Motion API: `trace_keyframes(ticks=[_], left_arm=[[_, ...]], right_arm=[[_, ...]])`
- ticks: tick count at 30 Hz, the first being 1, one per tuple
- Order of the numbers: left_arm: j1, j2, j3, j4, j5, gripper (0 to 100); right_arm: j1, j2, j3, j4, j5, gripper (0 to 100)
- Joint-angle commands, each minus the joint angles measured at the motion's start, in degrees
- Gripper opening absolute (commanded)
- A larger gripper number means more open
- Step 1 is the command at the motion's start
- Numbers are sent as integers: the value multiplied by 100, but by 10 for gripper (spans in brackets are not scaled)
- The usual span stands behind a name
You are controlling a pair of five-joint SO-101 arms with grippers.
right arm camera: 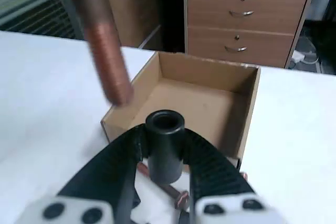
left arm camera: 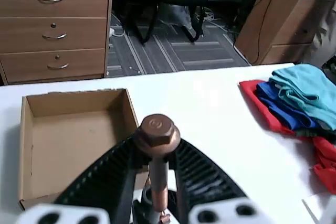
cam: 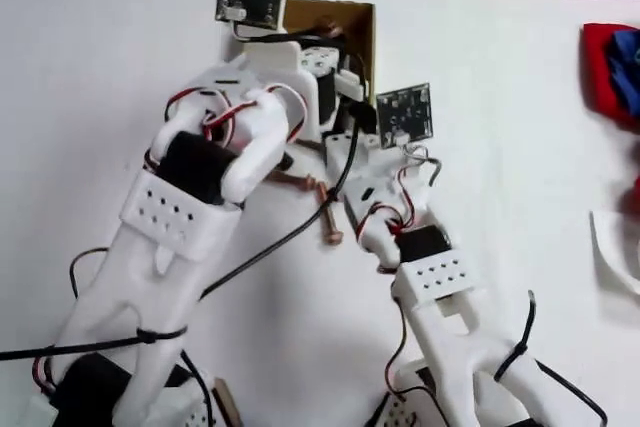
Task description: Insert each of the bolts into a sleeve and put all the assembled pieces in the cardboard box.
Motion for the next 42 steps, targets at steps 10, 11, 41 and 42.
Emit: trace_keyframes(ticks=[10,11,41,42], left_arm=[[-97,352,-312,-387,-246,24],[-97,352,-312,-387,-246,24],[-70,378,-66,-105,-273,25],[-70,378,31,-105,-273,25]], right_arm=[[-154,-1297,-334,787,-44,21],[-154,-1297,-325,787,-44,21],[-145,-1305,-316,787,-35,21],[-145,-1305,-316,787,-35,21]])
